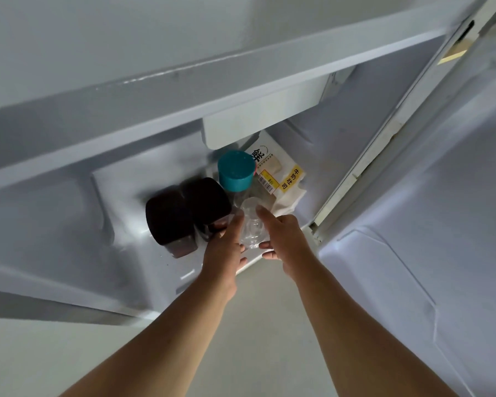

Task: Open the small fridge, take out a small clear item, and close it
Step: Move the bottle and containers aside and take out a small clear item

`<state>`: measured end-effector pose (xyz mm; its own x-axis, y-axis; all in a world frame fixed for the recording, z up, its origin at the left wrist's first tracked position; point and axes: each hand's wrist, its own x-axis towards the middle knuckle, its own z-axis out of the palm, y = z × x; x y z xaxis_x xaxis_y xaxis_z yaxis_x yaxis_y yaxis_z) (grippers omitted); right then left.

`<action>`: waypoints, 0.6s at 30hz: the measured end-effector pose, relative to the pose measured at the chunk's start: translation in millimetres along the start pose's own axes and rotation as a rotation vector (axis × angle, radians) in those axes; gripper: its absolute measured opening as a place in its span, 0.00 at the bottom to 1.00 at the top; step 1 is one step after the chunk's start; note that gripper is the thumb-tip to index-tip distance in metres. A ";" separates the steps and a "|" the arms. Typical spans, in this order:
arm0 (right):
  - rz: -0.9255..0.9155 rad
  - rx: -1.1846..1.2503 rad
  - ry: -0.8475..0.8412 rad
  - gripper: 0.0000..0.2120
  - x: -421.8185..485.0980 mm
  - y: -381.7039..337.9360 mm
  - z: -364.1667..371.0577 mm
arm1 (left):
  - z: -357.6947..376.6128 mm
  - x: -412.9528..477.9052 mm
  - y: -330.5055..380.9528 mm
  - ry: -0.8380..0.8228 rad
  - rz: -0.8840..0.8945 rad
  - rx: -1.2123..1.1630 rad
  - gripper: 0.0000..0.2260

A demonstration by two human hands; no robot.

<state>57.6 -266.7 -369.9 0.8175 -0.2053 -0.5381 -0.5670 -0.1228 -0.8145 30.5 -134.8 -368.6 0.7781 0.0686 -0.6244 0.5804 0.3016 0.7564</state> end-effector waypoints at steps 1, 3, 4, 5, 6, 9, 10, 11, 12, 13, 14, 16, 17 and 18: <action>0.008 0.003 0.005 0.44 -2.0 2.0 -1.2 | -2.8 -0.3 -1.1 0.006 0.010 0.013 0.25; 0.017 0.007 0.021 0.46 -8.1 8.4 -2.5 | -8.1 -3.2 -4.3 0.014 0.015 0.042 0.29; 0.014 0.018 0.028 0.45 -12.1 12.0 -2.9 | -10.1 -6.3 -5.4 0.017 0.015 0.058 0.30; 0.010 0.033 0.034 0.44 -16.4 15.4 -2.9 | -12.3 -8.9 -7.5 0.004 0.017 0.073 0.30; 0.007 0.047 0.039 0.43 -21.2 18.1 -2.4 | -13.8 -13.2 -8.4 -0.011 0.020 0.088 0.28; 0.000 0.059 0.039 0.39 -37.9 24.6 0.8 | -20.2 -22.6 -15.0 -0.032 0.018 0.113 0.24; -0.007 0.047 0.041 0.39 -44.0 26.7 2.0 | -22.8 -26.5 -17.0 -0.034 0.015 0.117 0.25; -0.018 0.035 0.046 0.39 -50.4 29.4 3.3 | -26.1 -30.7 -19.5 -0.034 0.013 0.125 0.26; -0.030 0.027 0.052 0.37 -56.9 32.2 4.7 | -29.8 -35.3 -21.6 -0.028 0.016 0.134 0.26; -0.041 0.028 0.055 0.36 -64.0 35.1 5.9 | -34.3 -40.4 -23.8 -0.020 0.019 0.144 0.26; -0.047 0.033 0.052 0.34 -71.5 37.8 7.0 | -38.6 -46.4 -25.9 -0.015 0.019 0.151 0.27; -0.042 0.040 0.047 0.36 -86.6 43.9 9.7 | -47.6 -58.3 -31.0 -0.010 0.014 0.160 0.30; -0.037 0.038 0.049 0.37 -94.3 47.2 11.3 | -52.2 -64.1 -33.5 -0.011 0.012 0.168 0.31; -0.033 0.035 0.053 0.36 -101.9 50.5 13.3 | -57.1 -70.0 -35.7 -0.014 0.014 0.173 0.30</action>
<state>-53.0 -239.0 -359.1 0.8284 -0.2530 -0.4998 -0.5356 -0.0963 -0.8390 -58.4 -96.1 -363.0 0.7890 0.0576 -0.6117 0.6012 0.1328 0.7879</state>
